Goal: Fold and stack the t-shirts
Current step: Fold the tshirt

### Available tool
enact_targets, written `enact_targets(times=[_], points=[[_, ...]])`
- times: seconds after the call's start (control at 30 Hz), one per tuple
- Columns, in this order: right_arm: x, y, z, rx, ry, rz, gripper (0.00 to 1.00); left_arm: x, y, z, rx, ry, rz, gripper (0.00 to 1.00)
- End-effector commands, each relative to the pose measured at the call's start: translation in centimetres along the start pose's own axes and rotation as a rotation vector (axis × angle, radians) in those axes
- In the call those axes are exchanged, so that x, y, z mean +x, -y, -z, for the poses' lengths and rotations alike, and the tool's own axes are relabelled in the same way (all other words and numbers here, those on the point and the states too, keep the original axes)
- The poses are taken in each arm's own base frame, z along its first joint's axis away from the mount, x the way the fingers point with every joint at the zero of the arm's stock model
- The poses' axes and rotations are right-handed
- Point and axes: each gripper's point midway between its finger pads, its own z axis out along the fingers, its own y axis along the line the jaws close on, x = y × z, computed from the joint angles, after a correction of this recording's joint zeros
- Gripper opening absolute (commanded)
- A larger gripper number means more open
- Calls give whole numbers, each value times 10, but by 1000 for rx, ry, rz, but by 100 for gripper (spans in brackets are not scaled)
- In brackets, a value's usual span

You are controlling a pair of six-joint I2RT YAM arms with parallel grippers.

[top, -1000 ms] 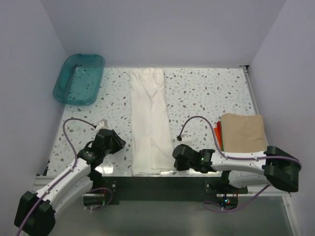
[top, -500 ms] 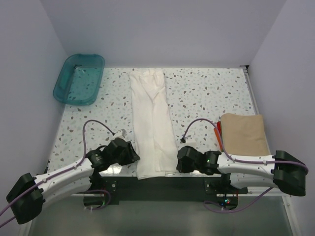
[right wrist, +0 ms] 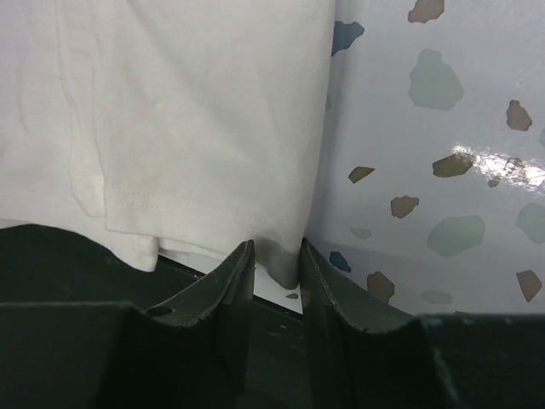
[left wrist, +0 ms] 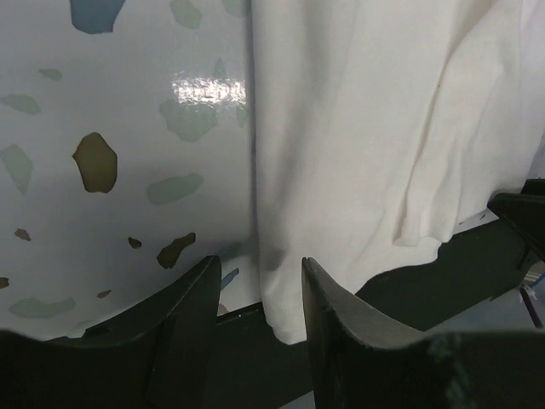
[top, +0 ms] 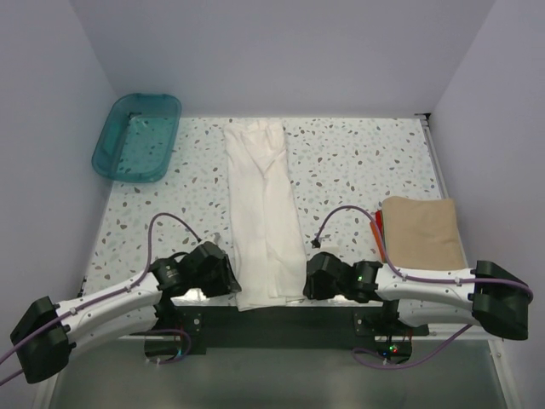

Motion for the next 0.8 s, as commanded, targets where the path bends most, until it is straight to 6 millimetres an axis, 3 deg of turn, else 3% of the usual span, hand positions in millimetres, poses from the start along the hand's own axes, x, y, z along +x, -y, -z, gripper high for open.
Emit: enact_targets(times=[0.0, 0.3, 0.5, 0.77], points=[[6, 7, 2, 34, -36, -13, 32, 18, -6, 6, -35, -98, -29, 48], [6, 10, 1, 38, -39, -28, 32, 38, -2, 6, -20, -190, -53, 50], [6, 11, 0, 35, -41, -38, 31, 54, -1, 1, -39, -234, -74, 44], [9, 10, 0, 11, -51, -47, 29, 56, 17, 2, 16, -232, -73, 12]])
